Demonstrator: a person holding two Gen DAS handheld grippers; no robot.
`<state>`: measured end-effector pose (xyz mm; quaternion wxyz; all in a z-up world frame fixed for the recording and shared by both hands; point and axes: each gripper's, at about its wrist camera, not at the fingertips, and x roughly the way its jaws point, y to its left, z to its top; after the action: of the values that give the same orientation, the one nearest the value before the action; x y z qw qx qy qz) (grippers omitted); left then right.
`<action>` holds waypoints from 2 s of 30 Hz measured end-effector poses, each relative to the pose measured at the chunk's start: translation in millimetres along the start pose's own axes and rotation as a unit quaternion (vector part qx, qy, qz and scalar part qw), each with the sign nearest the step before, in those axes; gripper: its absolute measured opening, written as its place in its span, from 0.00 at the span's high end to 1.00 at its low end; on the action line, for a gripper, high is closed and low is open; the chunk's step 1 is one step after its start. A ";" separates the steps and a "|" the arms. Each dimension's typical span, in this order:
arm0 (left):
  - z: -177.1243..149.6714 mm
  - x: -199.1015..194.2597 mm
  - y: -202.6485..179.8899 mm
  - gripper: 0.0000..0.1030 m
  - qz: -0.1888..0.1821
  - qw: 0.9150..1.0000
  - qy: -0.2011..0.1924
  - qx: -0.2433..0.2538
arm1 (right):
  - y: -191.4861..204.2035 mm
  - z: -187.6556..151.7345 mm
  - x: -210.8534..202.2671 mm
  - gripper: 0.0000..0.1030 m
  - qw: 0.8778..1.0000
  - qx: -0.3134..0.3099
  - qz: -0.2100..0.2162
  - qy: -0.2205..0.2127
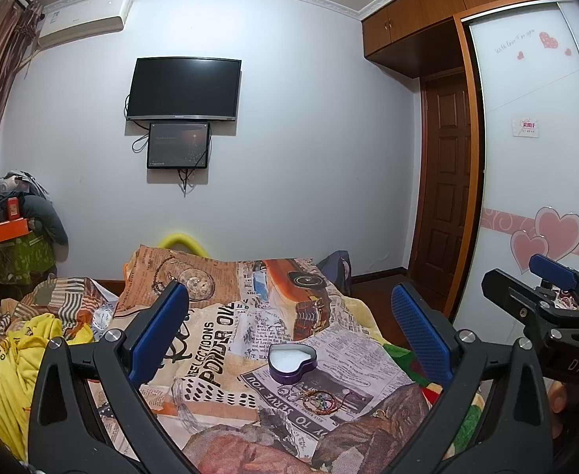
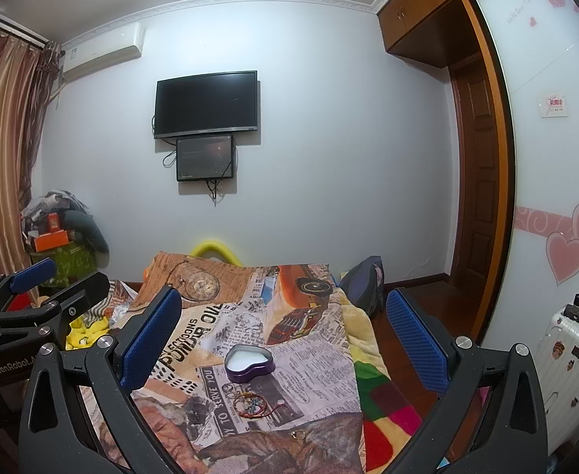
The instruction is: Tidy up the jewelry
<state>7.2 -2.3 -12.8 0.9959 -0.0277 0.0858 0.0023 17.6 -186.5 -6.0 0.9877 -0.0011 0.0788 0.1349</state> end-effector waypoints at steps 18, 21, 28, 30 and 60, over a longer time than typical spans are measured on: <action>-0.7 3.5 -0.8 0.00 0.000 1.000 0.005 -0.002 | 0.2 -1.3 1.8 0.00 1.000 0.000 0.001 0.005; -1.3 4.6 -0.2 0.00 0.000 1.000 0.007 -0.002 | 0.2 -1.4 2.1 0.00 1.000 0.001 0.001 0.007; -2.1 11.0 2.3 0.00 -0.001 1.000 0.014 -0.004 | -2.1 -0.8 7.6 0.00 1.000 0.001 0.002 0.016; -2.0 12.6 2.9 0.00 -0.001 1.000 0.016 -0.005 | -2.5 -0.9 9.8 0.00 1.000 0.000 0.001 0.019; -88.8 153.5 19.3 0.00 0.018 0.973 0.232 -0.001 | -52.7 -87.8 119.9 0.00 0.972 0.013 -0.049 0.229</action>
<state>143.1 12.0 -127.5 0.9486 -0.0268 0.3151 0.0136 132.0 -207.4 -112.5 0.9486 -0.0230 0.3047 0.0817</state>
